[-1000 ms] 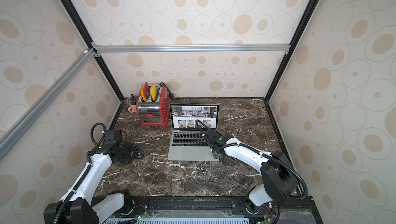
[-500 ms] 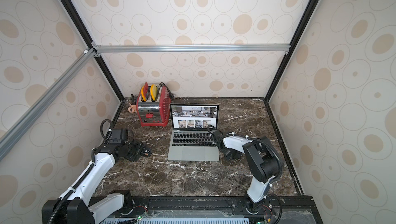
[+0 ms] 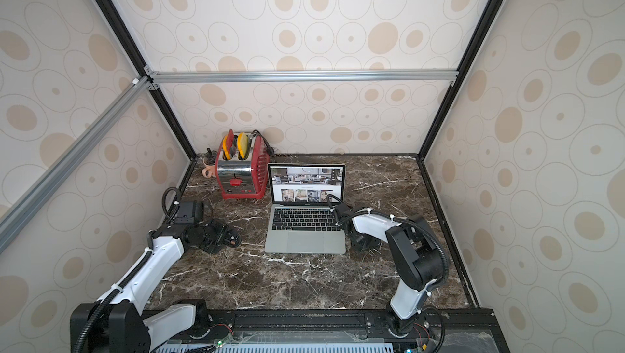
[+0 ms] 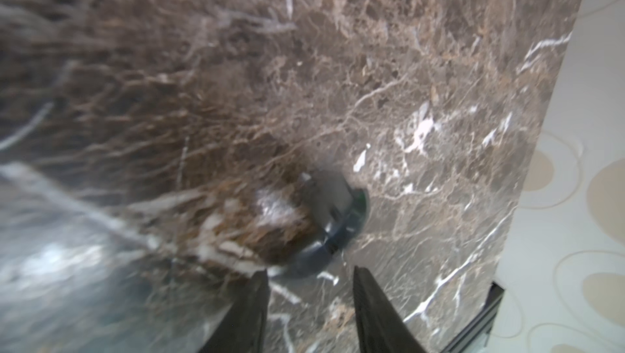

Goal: Insert the wireless mouse receiver into the laptop
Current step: Place the lid at the center of the board, then adjust the mouse as needed.

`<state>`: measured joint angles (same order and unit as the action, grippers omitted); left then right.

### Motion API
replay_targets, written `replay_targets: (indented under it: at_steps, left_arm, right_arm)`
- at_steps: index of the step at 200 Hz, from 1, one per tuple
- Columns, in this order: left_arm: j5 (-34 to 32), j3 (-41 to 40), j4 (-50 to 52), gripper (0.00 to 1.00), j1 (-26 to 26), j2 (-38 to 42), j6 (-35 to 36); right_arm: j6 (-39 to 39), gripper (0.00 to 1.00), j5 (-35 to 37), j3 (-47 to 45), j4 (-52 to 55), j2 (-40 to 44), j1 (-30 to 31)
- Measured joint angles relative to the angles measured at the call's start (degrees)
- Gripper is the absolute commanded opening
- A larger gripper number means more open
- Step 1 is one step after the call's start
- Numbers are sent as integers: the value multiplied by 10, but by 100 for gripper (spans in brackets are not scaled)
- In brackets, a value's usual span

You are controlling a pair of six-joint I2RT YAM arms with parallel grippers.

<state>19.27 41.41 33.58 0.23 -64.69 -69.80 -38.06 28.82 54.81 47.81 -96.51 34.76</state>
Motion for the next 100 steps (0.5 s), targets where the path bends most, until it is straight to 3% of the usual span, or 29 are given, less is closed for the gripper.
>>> replay_targets:
  at_steps: [12,63,81,100]
  left_arm:
    - [0,3,-1,0,0,-2,0]
    - [0,12,-12,0,-12,-22,-5]
    - [-7,12,-33,0,-51,-32,-28]
    - [-13,11,-89,0,-112,-51,-83]
  right_arm:
    - [8,53,-10,2,6,24,12]
    - [22,55,-88,20,0,145,41]
    - [-3,55,-147,5,-42,197,43]
    - [-81,58,-232,-67,-181,274,51]
